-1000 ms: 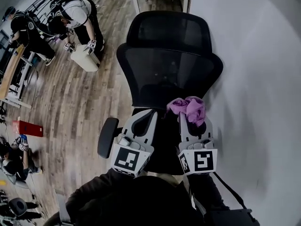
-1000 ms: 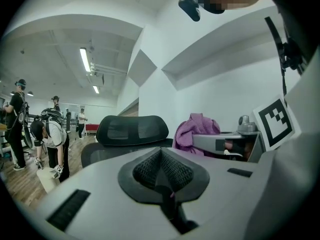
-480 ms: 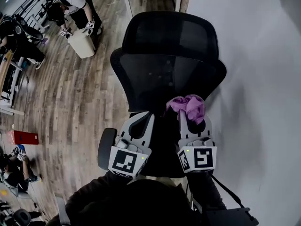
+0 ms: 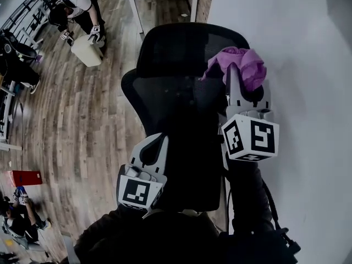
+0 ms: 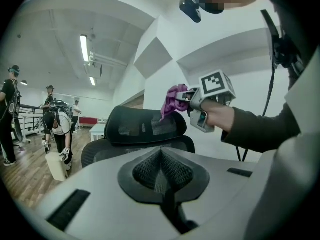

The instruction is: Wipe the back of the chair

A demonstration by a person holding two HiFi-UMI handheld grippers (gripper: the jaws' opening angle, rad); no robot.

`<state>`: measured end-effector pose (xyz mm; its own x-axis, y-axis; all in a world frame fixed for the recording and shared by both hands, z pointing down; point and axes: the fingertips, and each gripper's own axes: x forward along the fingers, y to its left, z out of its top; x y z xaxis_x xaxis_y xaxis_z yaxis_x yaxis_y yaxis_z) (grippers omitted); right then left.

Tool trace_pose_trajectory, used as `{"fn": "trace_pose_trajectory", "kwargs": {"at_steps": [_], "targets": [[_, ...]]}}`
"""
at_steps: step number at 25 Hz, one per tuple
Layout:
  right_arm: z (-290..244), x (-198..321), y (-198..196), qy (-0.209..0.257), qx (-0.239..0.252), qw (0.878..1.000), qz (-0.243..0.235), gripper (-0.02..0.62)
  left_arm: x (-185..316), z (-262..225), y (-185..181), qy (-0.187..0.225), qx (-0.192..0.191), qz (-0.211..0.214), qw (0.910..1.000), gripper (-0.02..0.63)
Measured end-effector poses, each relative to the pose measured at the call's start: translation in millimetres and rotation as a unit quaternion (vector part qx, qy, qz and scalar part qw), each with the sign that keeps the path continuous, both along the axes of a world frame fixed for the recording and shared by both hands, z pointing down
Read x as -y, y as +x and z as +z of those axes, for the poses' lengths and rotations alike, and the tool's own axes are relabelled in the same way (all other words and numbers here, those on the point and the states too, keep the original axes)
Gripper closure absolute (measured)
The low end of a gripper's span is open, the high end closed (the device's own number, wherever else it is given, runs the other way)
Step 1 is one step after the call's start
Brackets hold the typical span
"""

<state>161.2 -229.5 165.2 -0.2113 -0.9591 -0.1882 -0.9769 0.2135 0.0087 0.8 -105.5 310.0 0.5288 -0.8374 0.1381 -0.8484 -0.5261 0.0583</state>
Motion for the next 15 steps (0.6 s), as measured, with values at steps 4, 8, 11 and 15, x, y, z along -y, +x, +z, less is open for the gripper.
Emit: {"fn": "trace_pose_trajectory", "kwargs": {"at_steps": [4,8,11,15], "targets": [[-17.1,39.9,12.6,0.003,0.001,0.999,0.036,0.493,10.2,10.9,-16.1,-0.016,0.008,-0.011,0.9998,0.598],[-2.6,70.7,23.3,-0.035,-0.005,0.997,0.072,0.493,14.1,23.1,-29.0,-0.032,0.000,-0.021,0.9993,0.598],[12.8,92.1,24.3,-0.076,-0.008,0.993,0.086,0.494,18.3,25.4,-33.6,-0.031,-0.011,-0.021,0.9993,0.598],[24.3,107.4,22.2,-0.118,-0.020,0.986,0.113,0.494,21.3,21.2,-44.7,-0.027,-0.020,-0.025,0.9991,0.598]]}}
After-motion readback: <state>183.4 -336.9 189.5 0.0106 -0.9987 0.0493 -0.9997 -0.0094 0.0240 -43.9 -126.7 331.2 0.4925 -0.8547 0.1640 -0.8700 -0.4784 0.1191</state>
